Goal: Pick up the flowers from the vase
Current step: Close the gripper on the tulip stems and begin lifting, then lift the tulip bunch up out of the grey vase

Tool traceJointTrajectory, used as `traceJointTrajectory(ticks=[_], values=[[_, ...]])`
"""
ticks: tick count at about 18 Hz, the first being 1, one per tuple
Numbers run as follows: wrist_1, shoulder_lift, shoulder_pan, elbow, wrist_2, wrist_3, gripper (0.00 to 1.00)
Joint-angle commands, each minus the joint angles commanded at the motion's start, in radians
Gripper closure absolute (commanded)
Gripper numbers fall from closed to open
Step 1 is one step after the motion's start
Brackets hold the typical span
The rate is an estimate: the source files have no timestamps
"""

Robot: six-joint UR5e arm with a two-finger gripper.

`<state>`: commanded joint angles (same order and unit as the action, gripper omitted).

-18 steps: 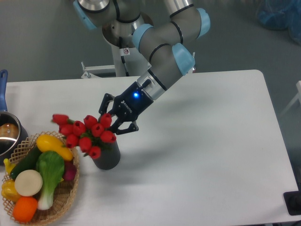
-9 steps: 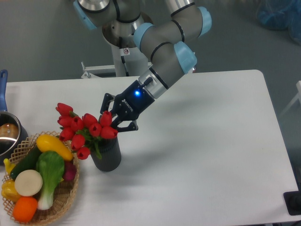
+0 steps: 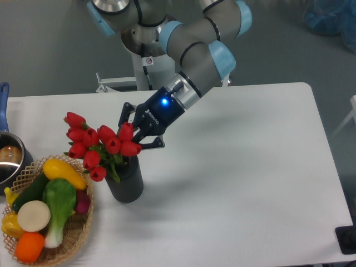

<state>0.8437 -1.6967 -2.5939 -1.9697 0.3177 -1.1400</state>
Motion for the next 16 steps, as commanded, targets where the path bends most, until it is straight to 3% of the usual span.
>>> traceJointTrajectory(ticks=[8, 16], values=[[0.0, 0.003, -0.009, 0.072, -0.034, 0.13, 0.82], [0.0, 0.012, -0.032, 0.101, -0.077, 0.213, 0.82]])
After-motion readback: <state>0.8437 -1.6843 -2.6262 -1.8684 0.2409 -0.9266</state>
